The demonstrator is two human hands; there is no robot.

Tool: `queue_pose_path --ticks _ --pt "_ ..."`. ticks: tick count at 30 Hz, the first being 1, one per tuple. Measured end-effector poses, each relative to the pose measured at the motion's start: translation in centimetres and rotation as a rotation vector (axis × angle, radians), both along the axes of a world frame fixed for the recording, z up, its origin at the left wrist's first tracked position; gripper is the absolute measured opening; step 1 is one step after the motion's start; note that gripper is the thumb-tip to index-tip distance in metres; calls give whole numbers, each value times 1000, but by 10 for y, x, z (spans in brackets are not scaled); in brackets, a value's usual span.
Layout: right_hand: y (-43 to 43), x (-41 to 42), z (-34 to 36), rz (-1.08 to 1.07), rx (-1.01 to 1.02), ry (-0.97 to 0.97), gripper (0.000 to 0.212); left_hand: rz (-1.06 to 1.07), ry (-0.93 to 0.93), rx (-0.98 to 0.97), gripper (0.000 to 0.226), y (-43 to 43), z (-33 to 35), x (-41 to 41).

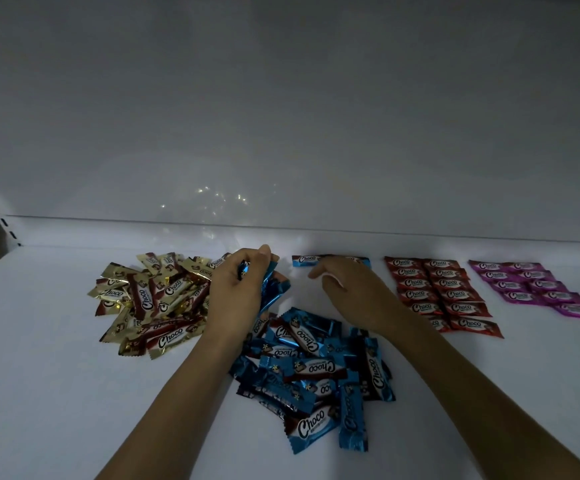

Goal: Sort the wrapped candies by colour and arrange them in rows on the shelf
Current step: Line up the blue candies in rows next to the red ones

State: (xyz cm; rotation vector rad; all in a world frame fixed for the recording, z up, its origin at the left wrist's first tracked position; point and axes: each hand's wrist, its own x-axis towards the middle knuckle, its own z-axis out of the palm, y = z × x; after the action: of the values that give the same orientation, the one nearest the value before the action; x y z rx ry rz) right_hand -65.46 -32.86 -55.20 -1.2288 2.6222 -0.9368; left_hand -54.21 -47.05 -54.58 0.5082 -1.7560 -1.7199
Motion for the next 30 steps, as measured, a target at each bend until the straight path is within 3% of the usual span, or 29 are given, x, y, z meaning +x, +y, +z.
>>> queue_pose_path --ticks 4,7,12,17,23,26,30 --pt "14 22 -6 48 -31 -305 29 -10 5 -45 26 3 -3 -2" --pt "10 35 -8 21 -151 -340 29 -24 10 -71 25 5 -4 -1" --pt "-5 49 19 13 -362 -297 49 -3 39 -64 18 5 -4 1" --pt "-16 48 22 66 -438 -325 21 26 88 -159 14 0 -7 1" --pt "-5 42 17 -13 -604 -466 13 -21 32 -104 11 4 -5 0" --pt "4 33 22 -90 -813 -526 9 -46 35 -33 11 5 -2 3" --pt "10 31 20 -67 -951 -381 10 -107 23 4 14 6 2 7"
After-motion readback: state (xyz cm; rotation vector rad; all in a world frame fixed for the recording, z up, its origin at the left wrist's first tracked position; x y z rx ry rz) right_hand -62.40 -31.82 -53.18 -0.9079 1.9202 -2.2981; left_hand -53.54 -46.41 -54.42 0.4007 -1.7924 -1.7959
